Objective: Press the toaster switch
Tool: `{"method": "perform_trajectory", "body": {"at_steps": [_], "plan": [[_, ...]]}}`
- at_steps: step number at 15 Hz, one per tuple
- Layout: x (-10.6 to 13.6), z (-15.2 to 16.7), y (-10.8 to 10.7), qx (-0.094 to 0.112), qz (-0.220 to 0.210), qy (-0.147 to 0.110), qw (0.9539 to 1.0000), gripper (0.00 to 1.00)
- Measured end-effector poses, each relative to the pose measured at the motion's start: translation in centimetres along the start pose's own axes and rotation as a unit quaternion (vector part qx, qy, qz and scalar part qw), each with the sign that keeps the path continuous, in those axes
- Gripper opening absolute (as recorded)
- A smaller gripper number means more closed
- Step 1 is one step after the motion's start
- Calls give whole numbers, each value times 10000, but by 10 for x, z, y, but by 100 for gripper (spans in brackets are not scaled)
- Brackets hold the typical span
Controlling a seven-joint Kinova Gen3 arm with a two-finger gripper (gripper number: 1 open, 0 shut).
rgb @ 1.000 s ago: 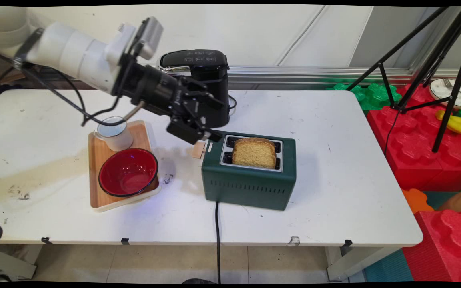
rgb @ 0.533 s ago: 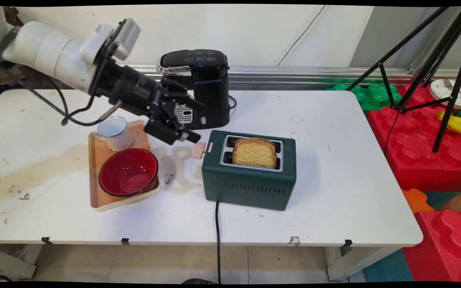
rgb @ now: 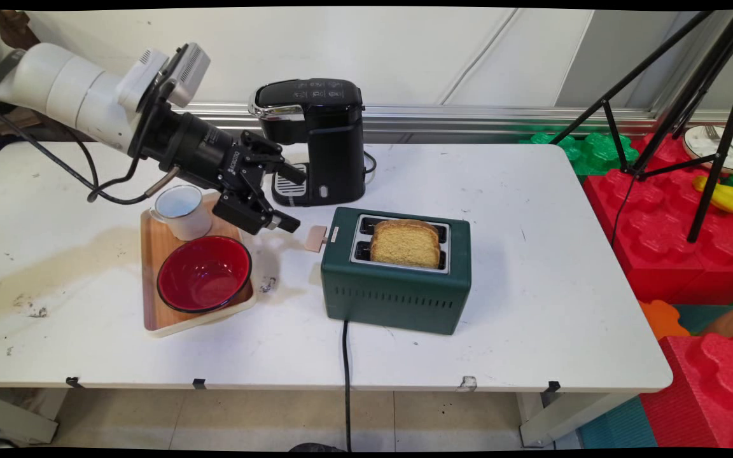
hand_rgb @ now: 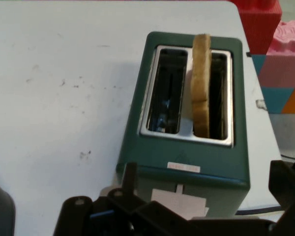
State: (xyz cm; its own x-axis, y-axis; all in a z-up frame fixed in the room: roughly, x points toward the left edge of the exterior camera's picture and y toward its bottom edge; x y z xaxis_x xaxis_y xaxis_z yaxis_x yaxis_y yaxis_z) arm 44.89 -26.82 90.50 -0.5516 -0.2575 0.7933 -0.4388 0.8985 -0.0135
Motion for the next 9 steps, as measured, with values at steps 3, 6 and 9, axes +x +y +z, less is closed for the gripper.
{"method": "perform_trajectory", "body": {"at_steps": [3, 6, 9], "plan": [[-6, 5, -5, -3, -11, -32, 10000, 100], [-8, 8, -8, -8, -4, -37, 10000, 100], [-12, 10, -12, -12, 16, -55, 10000, 0]]}}
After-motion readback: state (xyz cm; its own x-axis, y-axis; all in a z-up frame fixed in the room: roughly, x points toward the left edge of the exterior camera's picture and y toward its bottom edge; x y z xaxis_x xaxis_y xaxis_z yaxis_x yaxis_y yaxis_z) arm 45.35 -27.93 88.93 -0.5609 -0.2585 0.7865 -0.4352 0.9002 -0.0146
